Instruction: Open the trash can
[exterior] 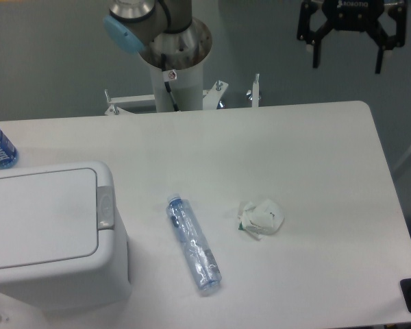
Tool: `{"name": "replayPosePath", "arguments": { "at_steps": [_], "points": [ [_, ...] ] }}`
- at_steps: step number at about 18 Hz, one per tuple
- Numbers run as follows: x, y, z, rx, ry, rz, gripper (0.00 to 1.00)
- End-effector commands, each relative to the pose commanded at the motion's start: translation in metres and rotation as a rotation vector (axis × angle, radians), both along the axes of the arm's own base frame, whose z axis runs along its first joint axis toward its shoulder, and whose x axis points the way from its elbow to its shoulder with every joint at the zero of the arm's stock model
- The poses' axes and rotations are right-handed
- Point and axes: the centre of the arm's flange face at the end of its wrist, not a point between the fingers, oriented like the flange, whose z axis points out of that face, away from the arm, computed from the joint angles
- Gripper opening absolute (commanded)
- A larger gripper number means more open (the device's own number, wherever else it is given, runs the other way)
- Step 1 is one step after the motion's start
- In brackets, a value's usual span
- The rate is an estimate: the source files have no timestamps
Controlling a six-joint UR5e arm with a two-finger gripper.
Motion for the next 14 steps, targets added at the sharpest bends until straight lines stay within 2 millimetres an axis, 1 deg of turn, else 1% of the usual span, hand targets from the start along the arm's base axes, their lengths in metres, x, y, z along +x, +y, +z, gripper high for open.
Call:
{"name": "replayPosePath", "arguments": {
  "at_steps": [4, 6, 8, 11, 14],
  "points": [
    [0.003, 0.003, -0.002, 0.004, -0.006, -0.008, 1.0],
    [0.012, 0.019, -0.006, 0.004, -0.016, -0.029, 1.0],
    [0.011, 0.026, -0.014, 0.023, -0.053, 0.032, 1.0],
    [0.021, 0.061, -0.029, 0.089, -0.158, 0.15, 1.0],
    [0.039, 0.096, -0.048, 0.153, -0.313, 0.303, 1.0]
  ]
}}
